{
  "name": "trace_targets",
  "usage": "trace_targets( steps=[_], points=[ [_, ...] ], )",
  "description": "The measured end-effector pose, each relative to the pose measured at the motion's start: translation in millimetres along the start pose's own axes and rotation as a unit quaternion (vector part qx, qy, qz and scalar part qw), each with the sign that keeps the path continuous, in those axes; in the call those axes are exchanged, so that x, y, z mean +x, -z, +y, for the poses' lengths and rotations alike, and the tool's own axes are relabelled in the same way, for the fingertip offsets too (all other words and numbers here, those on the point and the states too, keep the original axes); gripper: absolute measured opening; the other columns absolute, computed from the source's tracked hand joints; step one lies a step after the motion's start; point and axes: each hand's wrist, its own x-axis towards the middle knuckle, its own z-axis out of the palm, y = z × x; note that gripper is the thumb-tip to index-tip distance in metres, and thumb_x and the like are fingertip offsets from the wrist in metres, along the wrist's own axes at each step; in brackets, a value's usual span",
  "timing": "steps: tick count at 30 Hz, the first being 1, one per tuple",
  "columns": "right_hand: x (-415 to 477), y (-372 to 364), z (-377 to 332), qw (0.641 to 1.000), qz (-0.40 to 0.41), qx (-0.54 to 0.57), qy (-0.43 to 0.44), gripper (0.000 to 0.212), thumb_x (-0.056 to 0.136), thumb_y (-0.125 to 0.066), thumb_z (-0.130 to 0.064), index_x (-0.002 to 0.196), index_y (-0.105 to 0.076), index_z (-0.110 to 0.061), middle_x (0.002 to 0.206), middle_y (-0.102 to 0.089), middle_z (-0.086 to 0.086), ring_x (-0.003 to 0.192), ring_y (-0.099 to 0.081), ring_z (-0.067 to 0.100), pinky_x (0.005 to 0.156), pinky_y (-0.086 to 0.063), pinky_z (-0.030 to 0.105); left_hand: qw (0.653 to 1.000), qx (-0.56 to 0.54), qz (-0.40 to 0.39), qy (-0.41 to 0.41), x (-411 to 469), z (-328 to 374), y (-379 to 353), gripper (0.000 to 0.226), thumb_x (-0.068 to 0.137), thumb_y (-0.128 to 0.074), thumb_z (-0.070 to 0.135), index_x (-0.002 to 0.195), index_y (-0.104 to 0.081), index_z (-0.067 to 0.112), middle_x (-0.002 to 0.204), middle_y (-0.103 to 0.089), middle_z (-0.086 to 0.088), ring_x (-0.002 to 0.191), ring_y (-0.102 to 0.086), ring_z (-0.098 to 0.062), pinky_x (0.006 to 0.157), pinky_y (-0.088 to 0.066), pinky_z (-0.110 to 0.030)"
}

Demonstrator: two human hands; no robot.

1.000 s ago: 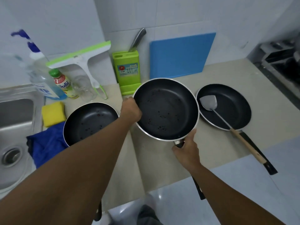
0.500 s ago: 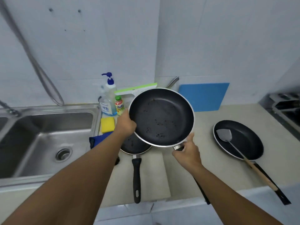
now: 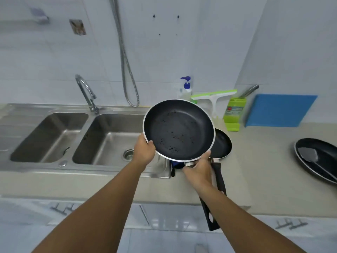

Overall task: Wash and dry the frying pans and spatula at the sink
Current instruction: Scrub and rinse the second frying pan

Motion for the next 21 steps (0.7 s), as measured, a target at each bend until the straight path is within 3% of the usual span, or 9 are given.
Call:
trace_targets(
  steps=[4, 8, 10, 12, 14, 15, 18, 21],
  points=[
    [-19, -50, -21, 1.000, -0.017, -0.003, -0.013, 0.119, 0.077, -0.076, -0.024, 0.160, 0.009, -0.029, 0.120, -0.063, 0.006, 0.112, -0.060, 0.027, 0.090, -0.054, 0.039, 0.998, -0.038, 0.009, 0.043, 7, -34, 39, 0.039, 0.095, -0.056, 0.014, 0.133, -0.052, 0.022, 0.124, -0.066, -0.003, 0.113, -0.062, -0.028, 0.102, -0.053, -0.048],
    [-24, -93, -42, 0.999, -0.038, -0.009, -0.018, 0.119, 0.078, -0.073, -0.017, 0.161, 0.013, -0.026, 0.124, -0.062, 0.005, 0.117, -0.057, 0.025, 0.092, -0.053, 0.038, 0.983, -0.126, -0.023, 0.131, 26, -68, 57, 0.040, 0.094, -0.062, 0.018, 0.132, -0.050, 0.018, 0.128, -0.064, -0.008, 0.106, -0.066, -0.027, 0.085, -0.062, -0.043],
    [-24, -114, -51, 0.999, -0.034, -0.013, 0.001, 0.121, 0.076, -0.073, -0.014, 0.160, 0.013, -0.027, 0.129, -0.062, 0.003, 0.119, -0.057, 0.025, 0.095, -0.053, 0.038, 0.972, -0.171, -0.035, 0.155, 33, -75, 64, 0.039, 0.097, -0.056, 0.011, 0.135, -0.049, 0.014, 0.130, -0.063, -0.010, 0.105, -0.069, -0.030, 0.079, -0.064, -0.040],
    [-23, -131, -59, 0.999, -0.036, -0.007, 0.028, 0.121, 0.074, -0.074, -0.012, 0.161, 0.009, -0.029, 0.133, -0.060, -0.003, 0.120, -0.057, 0.022, 0.090, -0.051, 0.030, 0.960, -0.224, -0.030, 0.164, 42, -76, 76, 0.037, 0.098, -0.045, -0.004, 0.133, -0.048, 0.006, 0.128, -0.063, -0.014, 0.103, -0.071, -0.035, 0.075, -0.065, -0.042],
    [-19, -147, -64, 0.997, -0.055, 0.035, 0.046, 0.119, 0.074, -0.075, -0.015, 0.161, 0.004, -0.033, 0.121, -0.063, -0.013, 0.112, -0.061, 0.018, 0.083, -0.051, 0.026, 0.954, -0.253, -0.025, 0.159, 56, -75, 88, 0.044, 0.097, -0.039, -0.012, 0.137, -0.047, 0.001, 0.131, -0.062, -0.017, 0.105, -0.070, -0.038, 0.078, -0.064, -0.048],
    [-16, -153, -67, 0.994, -0.065, 0.069, 0.055, 0.117, 0.072, -0.077, -0.023, 0.161, -0.001, -0.035, 0.112, -0.066, -0.017, 0.108, -0.065, 0.017, 0.085, -0.054, 0.030, 0.954, -0.256, -0.021, 0.157, 64, -74, 95, 0.046, 0.097, -0.038, -0.013, 0.139, -0.048, 0.002, 0.133, -0.063, -0.018, 0.105, -0.071, -0.039, 0.077, -0.064, -0.050],
    [14, -161, -84, 0.990, -0.045, 0.136, -0.009, 0.094, 0.079, -0.070, -0.051, 0.155, -0.018, -0.037, 0.103, -0.068, -0.009, 0.094, -0.072, 0.019, 0.092, -0.057, 0.048, 0.953, -0.258, 0.008, 0.160, 85, -65, 116, 0.041, 0.098, -0.037, -0.013, 0.130, -0.054, 0.005, 0.125, -0.067, -0.017, 0.097, -0.073, -0.040, 0.067, -0.064, -0.046],
    [60, -160, -103, 0.964, -0.065, 0.235, -0.103, 0.064, 0.100, -0.055, -0.038, 0.156, -0.025, -0.033, 0.134, -0.056, 0.004, 0.074, -0.077, 0.028, 0.074, -0.065, 0.046, 0.952, -0.247, 0.010, 0.178, 97, -54, 134, 0.039, 0.100, -0.033, -0.013, 0.129, -0.052, 0.005, 0.118, -0.066, -0.022, 0.086, -0.074, -0.039, 0.057, -0.063, -0.042]
  ],
)
